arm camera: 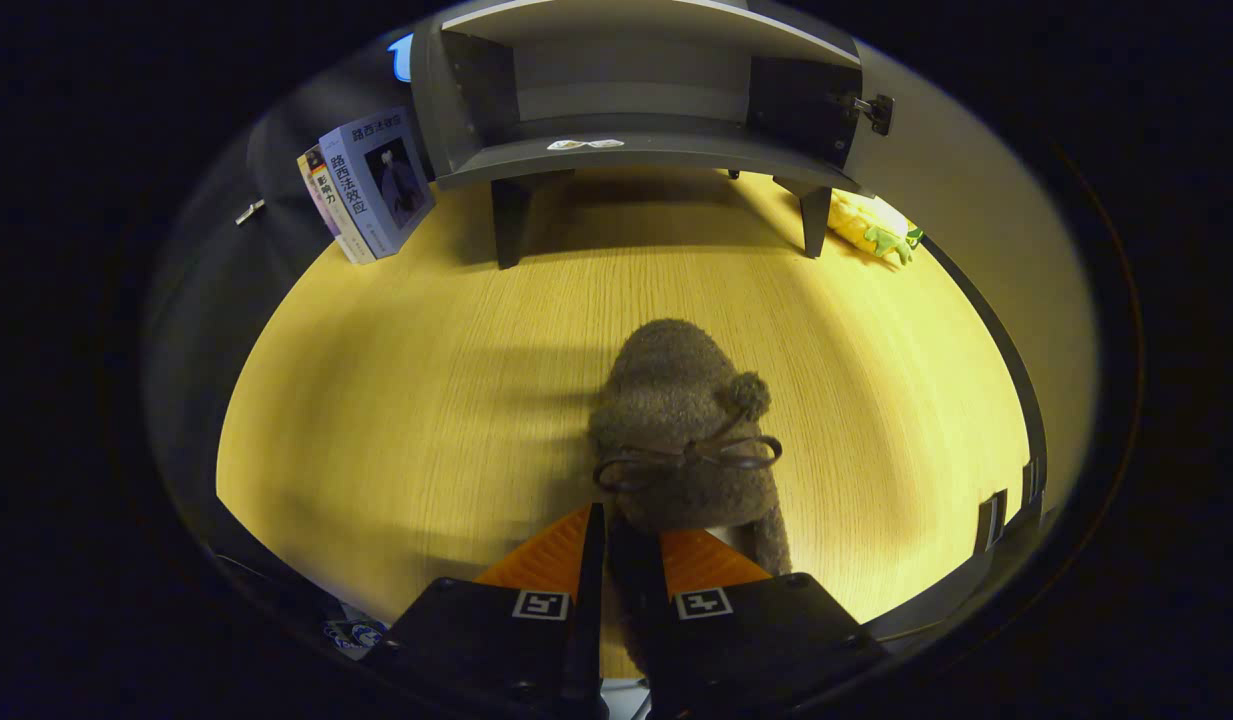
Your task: Open the shoe cabinet door, grab the shoes and put them into the shoe cabinet, then close the shoe cabinet door.
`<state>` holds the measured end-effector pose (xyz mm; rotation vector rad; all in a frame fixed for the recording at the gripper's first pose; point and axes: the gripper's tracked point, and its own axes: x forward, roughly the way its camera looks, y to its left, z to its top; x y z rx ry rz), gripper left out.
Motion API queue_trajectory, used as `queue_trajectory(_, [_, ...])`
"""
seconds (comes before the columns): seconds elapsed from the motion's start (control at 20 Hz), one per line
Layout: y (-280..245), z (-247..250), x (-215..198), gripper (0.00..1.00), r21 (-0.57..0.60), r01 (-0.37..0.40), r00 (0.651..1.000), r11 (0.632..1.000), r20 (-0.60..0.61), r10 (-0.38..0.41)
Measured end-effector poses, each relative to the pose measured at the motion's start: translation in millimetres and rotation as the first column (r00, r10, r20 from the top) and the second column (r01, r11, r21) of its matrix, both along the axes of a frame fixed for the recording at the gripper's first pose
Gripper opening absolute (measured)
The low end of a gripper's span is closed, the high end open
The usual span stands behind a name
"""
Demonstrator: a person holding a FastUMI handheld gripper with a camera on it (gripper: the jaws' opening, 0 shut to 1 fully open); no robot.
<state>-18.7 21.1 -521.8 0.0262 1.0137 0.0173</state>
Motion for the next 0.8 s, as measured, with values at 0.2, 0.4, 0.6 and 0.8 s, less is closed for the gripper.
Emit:
queue_trajectory(0.2, [1,-7,16,0.24,0.008,0.022,1.0,1.0,0.02,-0.022])
queue_trajectory(0.4, [4,-6,32,0.24,0.033,0.031,0.996,0.999,0.083,-0.034])
queue_trajectory(0.6, [0,-10,49,0.23,0.016,0.053,0.988,0.998,0.147,-0.055])
queue_trajectory(0.8, [-2,-11,52,0.22,0.007,0.053,0.986,0.999,0.159,-0.053])
